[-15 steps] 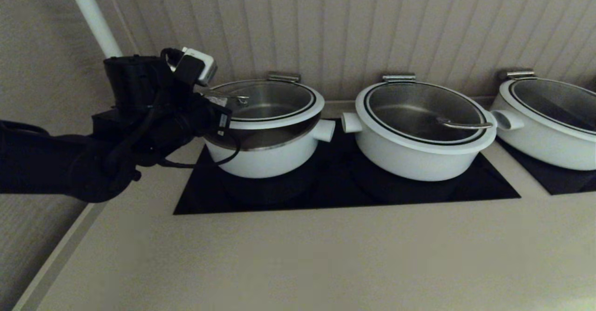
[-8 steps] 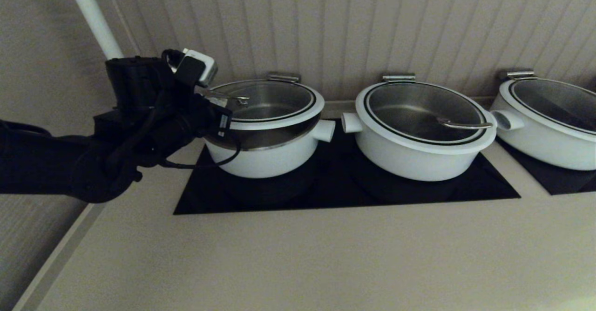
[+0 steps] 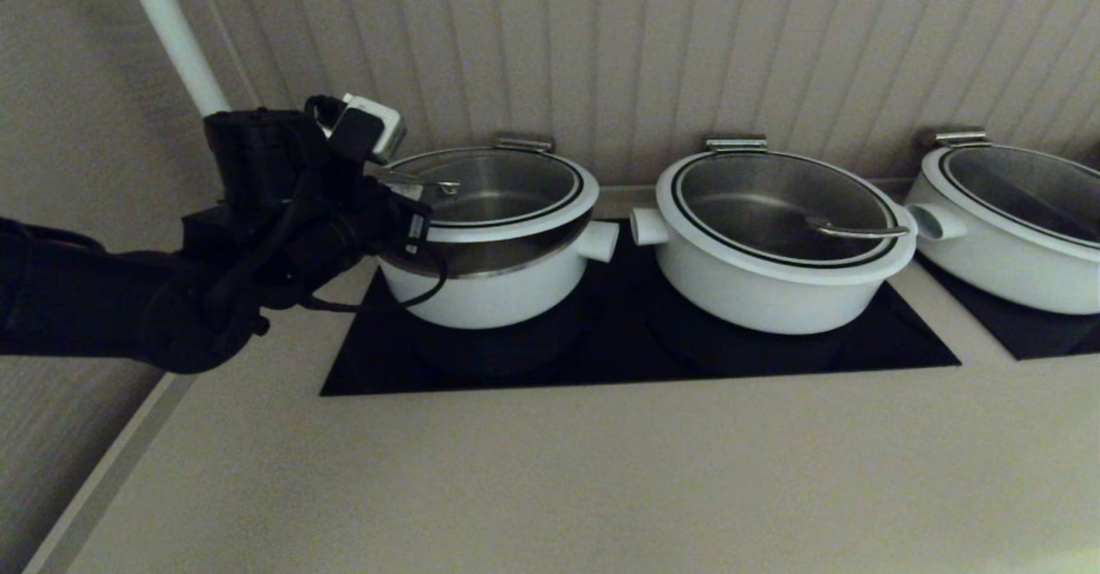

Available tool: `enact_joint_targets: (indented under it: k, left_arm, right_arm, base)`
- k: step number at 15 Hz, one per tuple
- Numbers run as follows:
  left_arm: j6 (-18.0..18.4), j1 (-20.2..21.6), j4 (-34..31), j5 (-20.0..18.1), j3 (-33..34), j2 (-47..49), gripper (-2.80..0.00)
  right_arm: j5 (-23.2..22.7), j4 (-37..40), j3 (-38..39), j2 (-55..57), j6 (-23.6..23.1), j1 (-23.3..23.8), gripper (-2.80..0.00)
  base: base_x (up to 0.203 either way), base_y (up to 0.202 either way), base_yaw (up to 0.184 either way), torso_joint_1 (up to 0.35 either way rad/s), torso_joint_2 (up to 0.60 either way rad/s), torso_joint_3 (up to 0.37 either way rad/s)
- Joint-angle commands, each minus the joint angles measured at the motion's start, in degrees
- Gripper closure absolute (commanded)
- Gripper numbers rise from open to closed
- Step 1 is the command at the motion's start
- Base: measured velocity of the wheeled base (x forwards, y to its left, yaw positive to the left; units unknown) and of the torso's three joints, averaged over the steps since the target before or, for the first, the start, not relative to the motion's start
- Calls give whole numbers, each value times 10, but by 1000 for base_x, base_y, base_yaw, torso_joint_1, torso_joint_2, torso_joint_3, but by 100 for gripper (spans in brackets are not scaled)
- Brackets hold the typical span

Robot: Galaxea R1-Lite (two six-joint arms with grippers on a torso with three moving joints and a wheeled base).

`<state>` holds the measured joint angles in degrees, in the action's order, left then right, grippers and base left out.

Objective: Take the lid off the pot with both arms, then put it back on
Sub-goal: Hold the pot lid with the right arm

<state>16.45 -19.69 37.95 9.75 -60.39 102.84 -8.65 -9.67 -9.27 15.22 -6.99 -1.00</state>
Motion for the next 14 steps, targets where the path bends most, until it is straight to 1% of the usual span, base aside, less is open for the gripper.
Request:
enact_joint_targets:
  k: [1,2,5,8,10,12,14]
  left_arm:
    - [1,0,2,1,-1,4,0]
    - [1,0,2,1,-1,4,0]
    - [1,0,2,1,-1,3,0]
    - [1,0,2,1,-2,4,0]
    - [1,0,1,1,-3,5,0]
    - [2,0,-1,1,-6,6,0]
    - [2,0,-2,1,-22,10,0]
  right_arm:
    - [-15,-40,-27,124,-18,-13,0]
    - [-32,-61,-37,161,-32,-16,0]
    - [-104,-111,-68,257,-82,-19,0]
    - [-169,-124,-102,317,-136,-20,0]
    - [-212,-124,-124,353,-161,-21,0]
    - [-235,-125,-137,380,-172,-41,0]
    - [-237,-125,-146,403,-173,-81,0]
  base:
    - [0,0,0,0,0,0]
    - [0,0,0,0,0,0]
    - [0,0,0,0,0,0]
    - [0,0,0,0,0,0]
    - [0,0,0,0,0,0]
    - [0,0,0,0,0,0]
    - [0,0,0,0,0,0]
